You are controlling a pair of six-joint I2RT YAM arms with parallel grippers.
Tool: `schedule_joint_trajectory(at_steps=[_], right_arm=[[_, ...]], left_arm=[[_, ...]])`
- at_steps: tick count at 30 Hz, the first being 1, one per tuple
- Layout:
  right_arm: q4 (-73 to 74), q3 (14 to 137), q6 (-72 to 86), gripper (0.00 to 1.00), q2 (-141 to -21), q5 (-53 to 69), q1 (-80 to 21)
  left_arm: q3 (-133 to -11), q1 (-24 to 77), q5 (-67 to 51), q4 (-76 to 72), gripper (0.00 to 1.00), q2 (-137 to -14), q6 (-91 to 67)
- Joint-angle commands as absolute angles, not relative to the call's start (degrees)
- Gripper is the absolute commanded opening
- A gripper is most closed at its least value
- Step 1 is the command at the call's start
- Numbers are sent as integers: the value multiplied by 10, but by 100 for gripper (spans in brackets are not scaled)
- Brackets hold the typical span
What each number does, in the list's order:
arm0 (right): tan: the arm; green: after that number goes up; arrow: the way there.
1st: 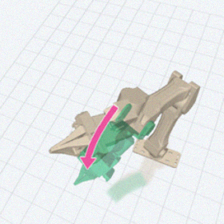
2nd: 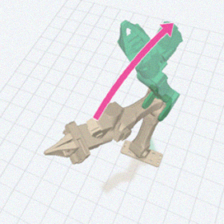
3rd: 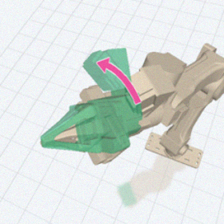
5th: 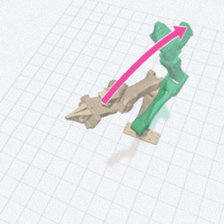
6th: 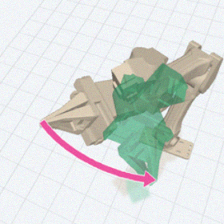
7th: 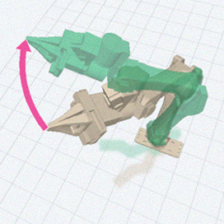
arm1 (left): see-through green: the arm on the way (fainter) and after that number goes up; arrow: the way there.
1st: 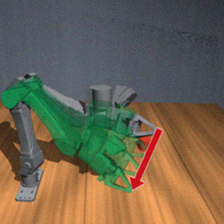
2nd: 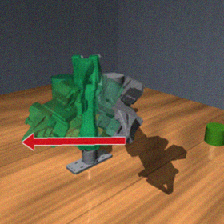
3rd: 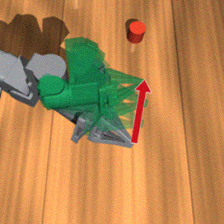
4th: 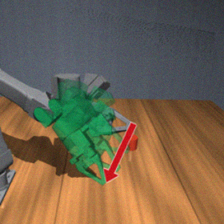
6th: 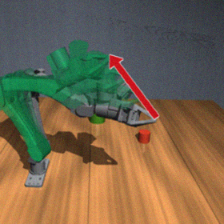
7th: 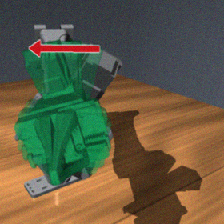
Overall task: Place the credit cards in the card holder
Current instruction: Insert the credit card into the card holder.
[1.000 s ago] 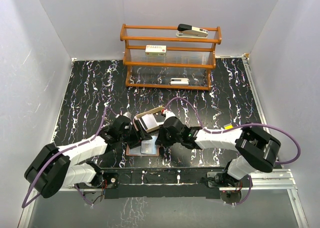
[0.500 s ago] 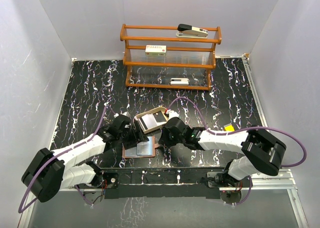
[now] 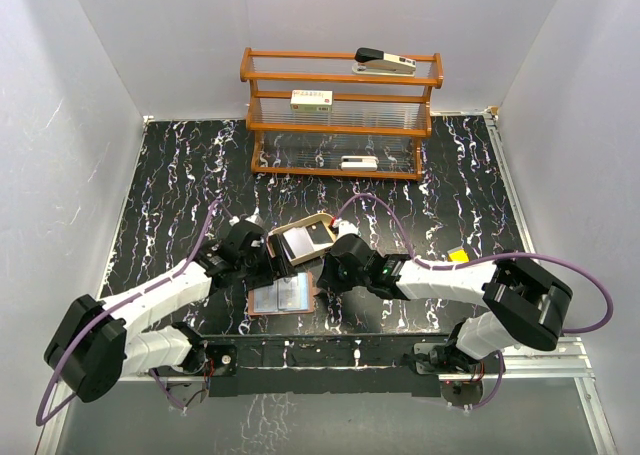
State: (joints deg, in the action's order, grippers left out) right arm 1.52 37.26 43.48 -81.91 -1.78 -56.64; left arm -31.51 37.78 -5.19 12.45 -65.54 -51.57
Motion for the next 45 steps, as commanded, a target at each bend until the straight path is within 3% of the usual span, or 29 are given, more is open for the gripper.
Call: schedule_joint_trajectory(at_steps=[1,27,45], right_arm=[[-2,373,437,0,-809,-27,-570],[-4,370,441,0,-804,-25,-570],[-10,365,452,0,-798,-25,-571]], left_arm=[[-293,380,-78,119,72,-632,-528],[-262,385,-134,-11,61,-674,-568],[-245,392,-103,7,68,-649,-589]])
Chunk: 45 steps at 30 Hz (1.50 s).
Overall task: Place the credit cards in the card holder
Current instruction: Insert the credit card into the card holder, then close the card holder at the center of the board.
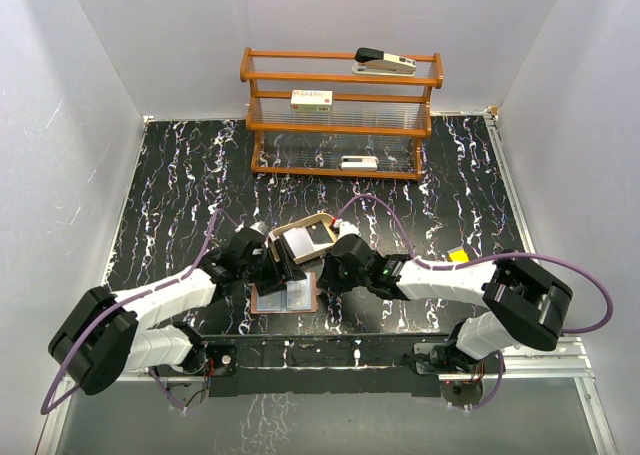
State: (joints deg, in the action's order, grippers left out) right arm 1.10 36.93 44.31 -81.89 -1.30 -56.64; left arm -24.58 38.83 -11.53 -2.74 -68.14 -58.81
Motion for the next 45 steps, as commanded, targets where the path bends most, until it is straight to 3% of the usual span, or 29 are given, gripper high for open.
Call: schedule_joint_trajectory(at_steps=[1,8,19,35,45], right_arm=[[-4,362,454,0,-795,-32,-571],[2,327,465,0,-767,-56,-571],[8,310,465,0,-739,-67,-571],[-13,307,459,0,-758,-46,-571],[-31,307,456,0,-782,-33,-571]], left_arm=[[-250,392,-97,25,69,-638,-585],[-293,391,-21,163,76,-582,-546],[-294,385,45,243,82,-566,-529],[-250,378,-52,133,83,-617,-566],[-245,378,-119,69,82,-545,-619]])
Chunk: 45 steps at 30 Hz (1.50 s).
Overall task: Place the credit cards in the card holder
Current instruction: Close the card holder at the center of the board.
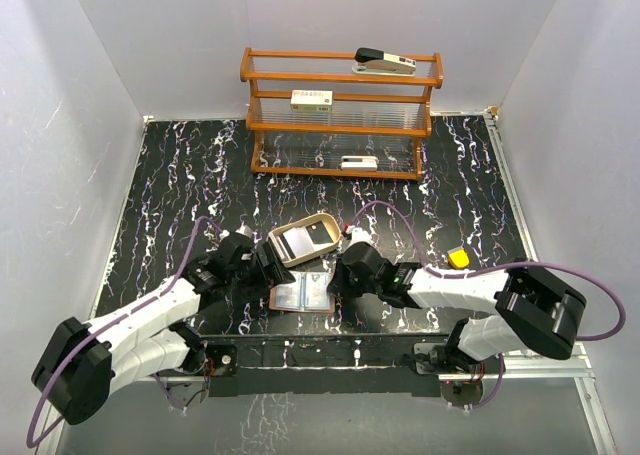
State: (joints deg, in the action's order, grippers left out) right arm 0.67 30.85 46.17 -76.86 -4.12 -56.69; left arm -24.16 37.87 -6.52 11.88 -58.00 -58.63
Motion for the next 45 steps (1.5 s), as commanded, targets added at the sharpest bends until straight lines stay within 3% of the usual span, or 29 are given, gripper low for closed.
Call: schedule_joint_trajectory(at_steps=[1,7,16,27,33,38,45], right_arm=[[-34,307,457,0,-786,-31,-571],[-43,310,455,0,-800,-30,-571],[-61,317,438,0,-820,-29,-571],[-37,293,443,0,-763,-64,-571],[-29,289,446,9,-749,-75,-571],[-15,291,446,9,-737,-83,-571],[3,285,455,11,-700,-96,-571]], left_arm=[[-242,378,-129,53,81,-540,-625],[-212,379,-193,-58,75,-532,-674],[-188,386,-247,-182,56,-568,-700],[-201,392,-245,-170,34,-638,-644],[-215,395,-243,-162,18,-672,-620],[-222,399,-232,-145,23,-690,-603],[-230,401,-216,-123,17,-726,-588]])
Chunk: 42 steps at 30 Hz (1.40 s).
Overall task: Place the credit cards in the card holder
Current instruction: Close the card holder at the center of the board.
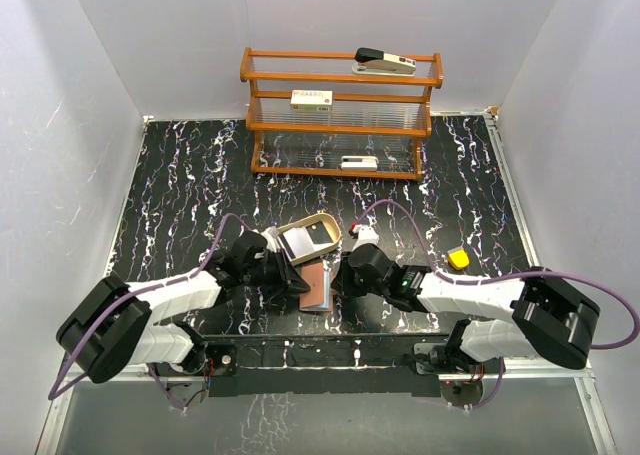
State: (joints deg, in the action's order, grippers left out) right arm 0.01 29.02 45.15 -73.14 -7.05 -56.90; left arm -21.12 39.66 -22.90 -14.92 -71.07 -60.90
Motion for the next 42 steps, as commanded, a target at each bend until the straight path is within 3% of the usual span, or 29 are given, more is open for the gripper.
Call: schedule_joint_trajectory(at_steps=[1,15,34,42], right_arm=[[4,284,456,11,-695,-97,-571],[0,289,481,31,-660,-79,-571],[-32,275,529,44,-692,-74,-571],[-62,277,536,44,-705,-54,-571]], left_arm=[[-233,402,-214,-118,17,-732,-583],[-264,422,-185,-60,18,-797,-559],[-263,432,-175,-56,18,-801,-569],[-259,435,-173,-55,17,-793,-575]])
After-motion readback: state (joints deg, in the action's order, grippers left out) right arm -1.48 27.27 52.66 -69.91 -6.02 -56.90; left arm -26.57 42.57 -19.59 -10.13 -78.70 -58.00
